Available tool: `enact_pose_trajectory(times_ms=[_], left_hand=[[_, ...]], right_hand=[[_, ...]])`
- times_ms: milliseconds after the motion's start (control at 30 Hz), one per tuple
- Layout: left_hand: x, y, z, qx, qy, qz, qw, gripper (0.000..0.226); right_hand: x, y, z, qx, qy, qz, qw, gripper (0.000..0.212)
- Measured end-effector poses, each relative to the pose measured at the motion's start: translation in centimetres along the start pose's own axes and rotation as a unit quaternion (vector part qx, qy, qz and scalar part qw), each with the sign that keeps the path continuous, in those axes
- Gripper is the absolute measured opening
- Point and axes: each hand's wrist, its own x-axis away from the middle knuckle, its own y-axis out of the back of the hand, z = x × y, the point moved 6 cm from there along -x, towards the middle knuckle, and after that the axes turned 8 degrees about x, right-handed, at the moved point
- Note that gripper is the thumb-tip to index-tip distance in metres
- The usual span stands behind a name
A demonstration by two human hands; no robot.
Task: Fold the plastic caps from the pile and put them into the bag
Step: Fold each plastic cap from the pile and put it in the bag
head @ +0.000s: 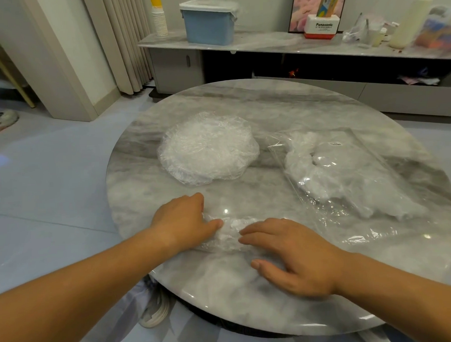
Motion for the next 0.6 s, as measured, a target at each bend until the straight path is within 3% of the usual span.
enact_pose_trajectory(times_ms=[133, 400, 500, 600], left_hand=[[0.1, -0.3, 0.0, 0.015, 0.005, 0.014, 1.0, 0.047], [0.2, -0.1, 0.6, 0.058, 0.058, 0.029, 0.996, 0.056], [0.1, -0.5, 1.0, 0.166, 0.056, 0.065, 0.982, 0.05], [0.4, -0.8, 0.6, 0.385, 0.092, 0.099, 0.913, 0.036]], right_hand=[[-0.3, 0.2, 0.5, 0.037, -0.004, -0.021, 0.999, 0.041], [-0.7, -1.8, 1.2, 0.049, -0.003, 0.065, 0.997, 0.052], [-0.5, -1.8, 1.2, 0.042, -0.007, 0.071, 0.997, 0.054], [-0.5, -1.7, 1.3, 0.034, -0.016, 0.072, 0.997, 0.053]])
